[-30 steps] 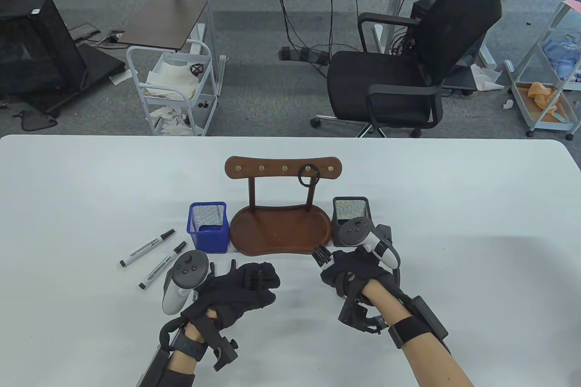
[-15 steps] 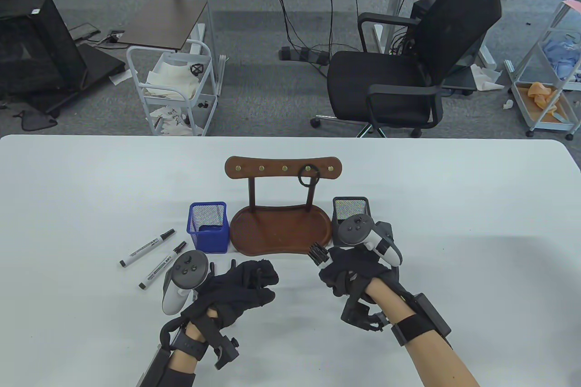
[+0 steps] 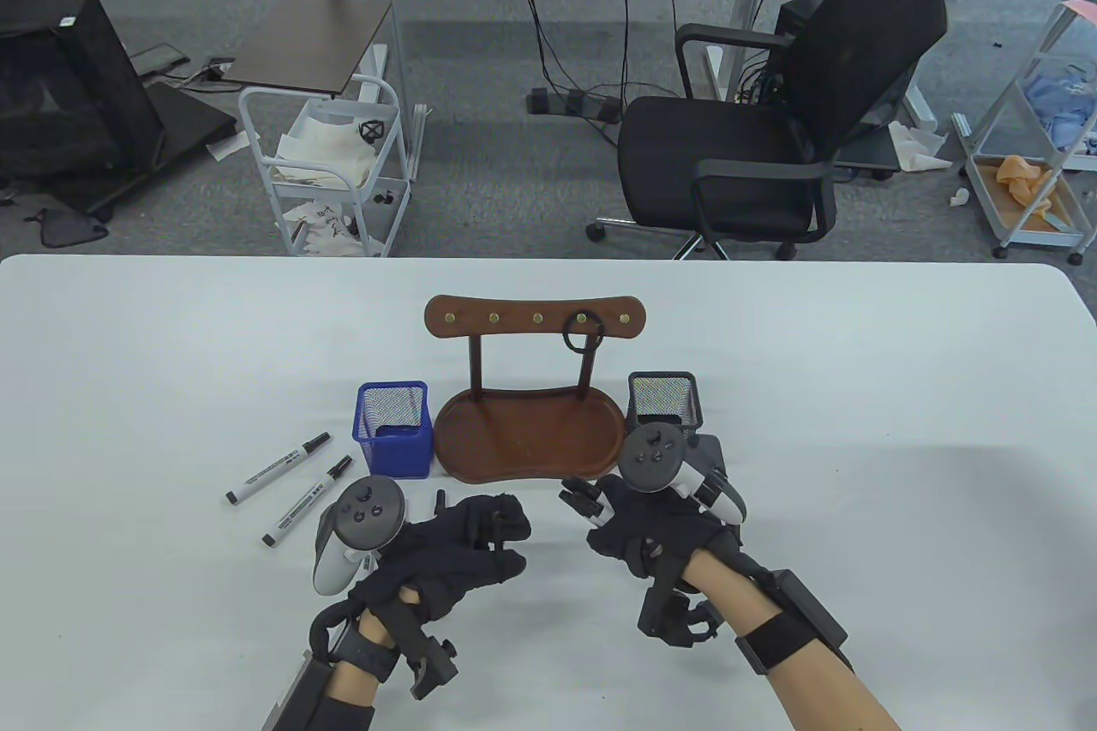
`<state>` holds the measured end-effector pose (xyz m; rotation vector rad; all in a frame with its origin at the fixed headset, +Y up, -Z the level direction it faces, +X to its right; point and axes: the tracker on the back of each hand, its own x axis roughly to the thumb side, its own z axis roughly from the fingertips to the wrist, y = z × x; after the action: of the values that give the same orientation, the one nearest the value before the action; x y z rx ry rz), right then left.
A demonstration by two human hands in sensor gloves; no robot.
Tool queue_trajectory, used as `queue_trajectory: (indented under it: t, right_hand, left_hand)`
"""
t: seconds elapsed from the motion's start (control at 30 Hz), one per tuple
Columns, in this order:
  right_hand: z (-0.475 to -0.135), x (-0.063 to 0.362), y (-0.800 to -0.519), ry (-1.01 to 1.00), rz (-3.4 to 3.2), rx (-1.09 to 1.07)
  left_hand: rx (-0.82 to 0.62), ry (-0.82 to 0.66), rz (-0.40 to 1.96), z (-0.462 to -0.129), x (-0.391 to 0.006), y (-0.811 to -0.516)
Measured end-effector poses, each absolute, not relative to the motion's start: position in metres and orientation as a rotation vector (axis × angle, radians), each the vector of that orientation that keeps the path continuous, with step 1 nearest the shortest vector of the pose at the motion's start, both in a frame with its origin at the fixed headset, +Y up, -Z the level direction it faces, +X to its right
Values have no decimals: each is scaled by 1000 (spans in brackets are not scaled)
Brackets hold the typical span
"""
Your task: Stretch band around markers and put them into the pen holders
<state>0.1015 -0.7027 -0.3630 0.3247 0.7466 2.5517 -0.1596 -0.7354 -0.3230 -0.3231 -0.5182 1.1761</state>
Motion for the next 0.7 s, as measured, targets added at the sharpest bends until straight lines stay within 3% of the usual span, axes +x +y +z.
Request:
queue_trajectory:
  t: [0.33,0.7]
  right_hand:
    - [-339,70,-693,801,2523,539]
    - [-338,55,-699,840,2543,560]
  left_hand:
    - [-328,-549,1164,-322,-158,-735]
    - [-319,-560,1154,-322,-157,-735]
